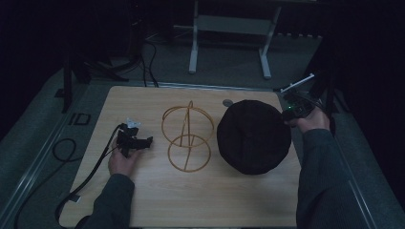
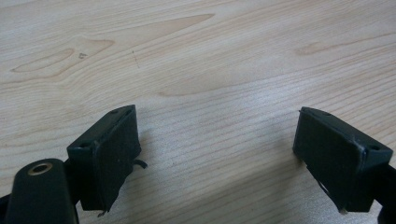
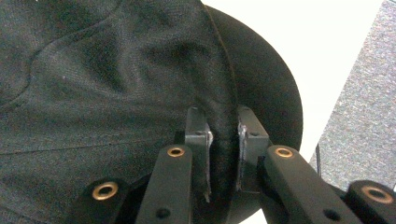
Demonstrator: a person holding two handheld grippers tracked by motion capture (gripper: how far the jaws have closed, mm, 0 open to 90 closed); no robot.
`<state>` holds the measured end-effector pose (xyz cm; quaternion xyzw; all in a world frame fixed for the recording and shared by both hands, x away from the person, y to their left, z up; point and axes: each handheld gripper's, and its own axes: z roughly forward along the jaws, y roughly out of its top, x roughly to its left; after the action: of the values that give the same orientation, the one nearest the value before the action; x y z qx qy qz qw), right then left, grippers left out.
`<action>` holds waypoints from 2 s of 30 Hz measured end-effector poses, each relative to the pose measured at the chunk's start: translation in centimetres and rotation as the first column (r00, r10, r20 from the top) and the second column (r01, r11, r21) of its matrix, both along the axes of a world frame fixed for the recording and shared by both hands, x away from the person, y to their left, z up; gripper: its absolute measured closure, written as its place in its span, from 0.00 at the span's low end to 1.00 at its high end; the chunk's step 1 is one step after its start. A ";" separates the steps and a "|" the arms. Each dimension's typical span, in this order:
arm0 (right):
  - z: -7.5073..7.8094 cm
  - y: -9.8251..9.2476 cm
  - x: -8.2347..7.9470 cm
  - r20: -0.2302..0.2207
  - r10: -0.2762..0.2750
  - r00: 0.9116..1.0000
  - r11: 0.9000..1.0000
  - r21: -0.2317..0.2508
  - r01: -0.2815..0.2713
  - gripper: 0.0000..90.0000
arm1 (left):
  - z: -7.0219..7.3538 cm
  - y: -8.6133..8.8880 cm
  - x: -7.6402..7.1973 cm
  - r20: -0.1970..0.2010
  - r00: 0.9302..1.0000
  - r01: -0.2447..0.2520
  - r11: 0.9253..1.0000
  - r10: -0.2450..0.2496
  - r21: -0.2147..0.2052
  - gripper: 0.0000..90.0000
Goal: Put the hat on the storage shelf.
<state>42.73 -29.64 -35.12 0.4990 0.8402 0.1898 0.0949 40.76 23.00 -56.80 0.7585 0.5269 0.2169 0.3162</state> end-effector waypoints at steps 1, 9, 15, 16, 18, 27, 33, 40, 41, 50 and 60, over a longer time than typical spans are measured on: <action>0.1 0.0 0.1 -0.001 0.002 1.000 1.000 0.000 -0.002 0.88 | 0.0 0.0 0.0 0.000 1.000 0.000 1.000 0.000 0.000 0.16; 0.8 0.3 0.6 -0.024 0.014 1.000 1.000 -0.001 -0.014 0.88 | 0.0 0.0 0.0 0.000 1.000 0.000 1.000 0.000 0.000 0.16; 1.3 0.4 0.9 -0.028 0.012 1.000 1.000 -0.003 -0.012 0.88 | 0.0 0.0 0.0 0.000 1.000 0.000 1.000 0.000 0.000 0.16; 1.6 0.3 0.9 -0.021 0.009 1.000 1.000 -0.005 -0.009 0.88 | 0.0 0.0 0.0 0.000 1.000 0.000 1.000 0.000 0.000 0.16; 1.9 0.3 1.0 -0.024 0.009 1.000 1.000 -0.005 -0.009 0.88 | 0.0 0.0 0.0 0.000 1.000 0.000 1.000 0.000 0.000 0.16; 3.0 -0.1 1.4 -0.027 -0.007 1.000 1.000 0.020 0.008 0.88 | 0.0 0.0 0.0 0.000 1.000 0.000 1.000 0.000 0.000 0.16; 3.6 0.1 1.7 -0.033 -0.004 0.999 1.000 0.028 0.005 0.88 | 0.0 0.0 0.0 0.002 1.000 0.000 1.000 0.000 0.000 0.16; 4.6 0.1 1.8 -0.034 -0.011 0.999 0.999 0.036 0.012 0.88 | 0.0 0.0 0.0 0.002 1.000 0.000 1.000 0.000 0.000 0.16; 4.7 0.1 1.8 -0.034 -0.015 0.999 0.999 0.040 0.016 0.88 | 0.0 0.0 0.0 0.002 1.000 0.000 1.000 0.000 0.000 0.16; 5.4 0.2 2.1 -0.033 -0.017 0.999 0.997 0.068 0.019 0.88 | 0.0 0.0 0.0 0.002 1.000 0.000 1.000 0.000 0.000 0.16; 6.3 0.6 1.9 -0.024 -0.005 1.000 0.996 0.093 0.007 0.88 | 0.0 0.0 0.0 0.002 1.000 0.000 1.000 0.000 0.000 0.16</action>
<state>44.65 -29.01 -28.82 0.5078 0.8299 0.2227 0.0620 40.77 23.00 -56.82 0.7583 0.5266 0.2174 0.3168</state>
